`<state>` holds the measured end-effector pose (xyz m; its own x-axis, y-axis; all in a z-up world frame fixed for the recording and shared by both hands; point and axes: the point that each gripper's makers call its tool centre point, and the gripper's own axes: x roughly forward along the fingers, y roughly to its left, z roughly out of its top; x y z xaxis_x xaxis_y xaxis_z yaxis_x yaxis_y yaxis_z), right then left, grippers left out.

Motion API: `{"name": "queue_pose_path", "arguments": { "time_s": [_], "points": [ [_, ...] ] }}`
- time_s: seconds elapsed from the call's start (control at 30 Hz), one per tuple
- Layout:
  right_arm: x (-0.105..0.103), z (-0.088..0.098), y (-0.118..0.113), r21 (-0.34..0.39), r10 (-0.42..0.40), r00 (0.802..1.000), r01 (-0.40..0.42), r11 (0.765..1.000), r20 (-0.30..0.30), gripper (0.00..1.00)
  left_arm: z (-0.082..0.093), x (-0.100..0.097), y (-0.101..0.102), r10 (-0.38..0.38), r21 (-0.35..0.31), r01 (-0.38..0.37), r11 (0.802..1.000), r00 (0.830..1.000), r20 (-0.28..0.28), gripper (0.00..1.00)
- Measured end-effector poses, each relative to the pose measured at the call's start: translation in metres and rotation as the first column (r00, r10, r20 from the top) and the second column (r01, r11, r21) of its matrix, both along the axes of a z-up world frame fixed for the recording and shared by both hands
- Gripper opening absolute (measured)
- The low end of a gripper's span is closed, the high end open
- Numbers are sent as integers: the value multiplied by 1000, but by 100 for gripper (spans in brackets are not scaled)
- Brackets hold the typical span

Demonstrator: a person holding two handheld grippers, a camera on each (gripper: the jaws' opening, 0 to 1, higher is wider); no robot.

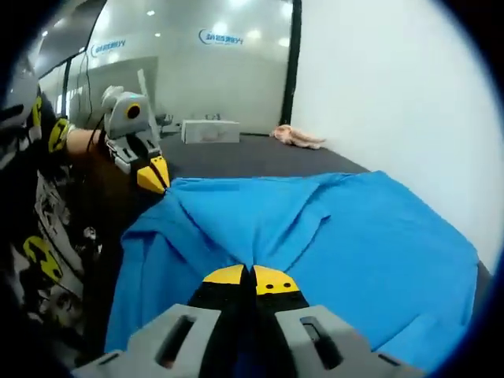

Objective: Spread out the cloth and fold it

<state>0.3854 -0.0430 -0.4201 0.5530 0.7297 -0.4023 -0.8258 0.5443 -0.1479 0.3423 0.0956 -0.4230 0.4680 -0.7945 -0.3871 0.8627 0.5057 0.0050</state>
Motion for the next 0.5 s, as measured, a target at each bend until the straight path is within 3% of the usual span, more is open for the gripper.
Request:
{"name": "queue_pose_path", "arguments": {
  "time_s": [0.07, 0.1, 0.13, 0.27, 0.37, 0.43, 0.5],
  "points": [
    [1, 4, -4, 29, -8, 1000, 8, 1000, -12, 1, -1, -2, 3, -4, 18, 5, 1000, 1000, -7, 0],
    [0, 5, -6, 38, -3, 1000, 3, 999, -4, 2, 1, -1, 5, -1, 25, 0, 1000, 1000, 11, 0],
    [0, 7, -7, 39, 2, 1000, -2, 999, 9, 4, 4, 3, 9, -2, 49, -1, 999, 998, 63, 0],
    [-9, 21, -15, 66, 10, 998, -14, 998, 57, 19, 16, 13, 17, 33, -1, -34, 999, 995, 98, 11],
    [-20, 32, -24, 69, 8, 998, -13, 998, 69, 20, 17, 24, 21, 77, -70, -74, 995, 996, 45, 17],
    [-28, 36, -32, 59, 1, 997, -5, 998, 78, 20, 14, 30, 20, 93, -140, -98, 985, 995, -45, 21],
    [-36, 42, -39, 69, -5, 996, -1, 998, 90, 20, 12, 38, 18, 109, -175, -123, 977, 990, -88, 22]
  ]
}}
